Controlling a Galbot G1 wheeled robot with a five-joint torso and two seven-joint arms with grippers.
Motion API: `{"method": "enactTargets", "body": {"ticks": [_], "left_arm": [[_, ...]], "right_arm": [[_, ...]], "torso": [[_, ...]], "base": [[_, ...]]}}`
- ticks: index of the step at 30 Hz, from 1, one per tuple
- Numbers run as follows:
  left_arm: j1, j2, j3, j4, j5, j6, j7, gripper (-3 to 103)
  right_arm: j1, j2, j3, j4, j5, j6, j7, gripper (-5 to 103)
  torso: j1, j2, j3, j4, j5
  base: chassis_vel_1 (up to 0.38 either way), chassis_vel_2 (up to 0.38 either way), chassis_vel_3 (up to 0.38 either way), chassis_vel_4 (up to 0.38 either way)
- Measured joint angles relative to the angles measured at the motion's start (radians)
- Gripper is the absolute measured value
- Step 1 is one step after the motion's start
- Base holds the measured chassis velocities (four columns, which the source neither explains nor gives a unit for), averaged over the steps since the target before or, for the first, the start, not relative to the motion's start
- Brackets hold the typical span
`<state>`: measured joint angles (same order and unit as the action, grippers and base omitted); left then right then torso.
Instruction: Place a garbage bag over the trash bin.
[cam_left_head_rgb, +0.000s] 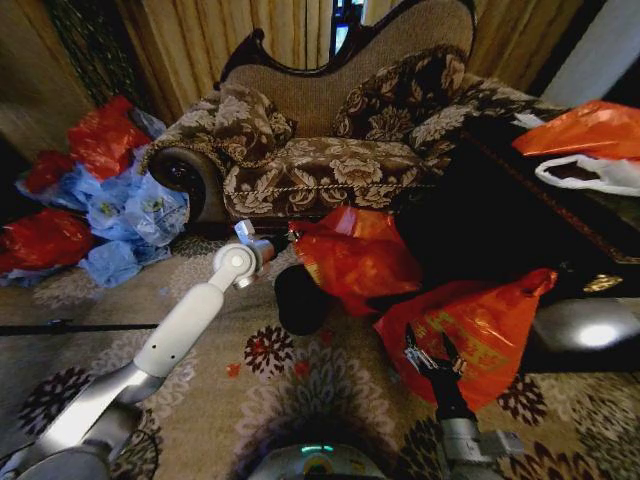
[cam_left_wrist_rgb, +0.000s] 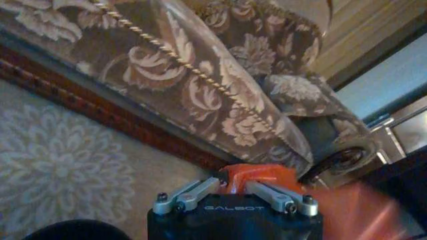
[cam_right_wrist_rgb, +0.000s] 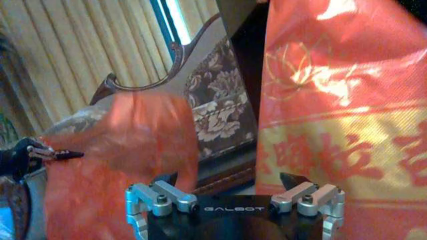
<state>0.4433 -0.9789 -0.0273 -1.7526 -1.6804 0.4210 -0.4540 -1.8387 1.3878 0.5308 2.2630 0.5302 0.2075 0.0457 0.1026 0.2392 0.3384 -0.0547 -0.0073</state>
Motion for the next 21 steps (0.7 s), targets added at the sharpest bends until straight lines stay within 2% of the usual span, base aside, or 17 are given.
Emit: {"method": "enactTargets", "body": {"ticks": [8, 11, 16, 21], "left_arm": [[-0.011, 0.06, -0.009, -0.048, -0.051, 0.001, -0.002, 0], [-0.009, 0.09, -0.009, -0.075, -0.076, 0.002, -0.006, 0], [-0.013, 0.118, -0.008, -0.108, -0.113, 0.003, -0.018, 0], [-0.046, 0.169, -0.004, -0.155, -0.186, -0.004, -0.029, 0]], "right_arm": [[0.091, -0.013, -0.098, -0.051, 0.149, -0.077, 0.057, 100], [0.152, -0.031, -0.159, -0.074, 0.262, -0.136, 0.106, 100], [0.221, -0.066, -0.185, -0.122, 0.27, -0.146, 0.11, 100], [0.32, -0.118, -0.238, -0.182, 0.215, -0.146, 0.082, 100]], "torso": [[0.0, 0.0, 0.0, 0.0003, 0.0003], [0.0, 0.0, 0.0, 0.0002, -0.0002], [0.0, 0.0, 0.0, 0.0002, 0.0001], [0.0, 0.0, 0.0, 0.0003, -0.0001]], "base": [[0.0, 0.0, 0.0, 0.0], [0.0, 0.0, 0.0, 0.0], [0.0, 0.0, 0.0, 0.0], [0.0, 0.0, 0.0, 0.0]]}}
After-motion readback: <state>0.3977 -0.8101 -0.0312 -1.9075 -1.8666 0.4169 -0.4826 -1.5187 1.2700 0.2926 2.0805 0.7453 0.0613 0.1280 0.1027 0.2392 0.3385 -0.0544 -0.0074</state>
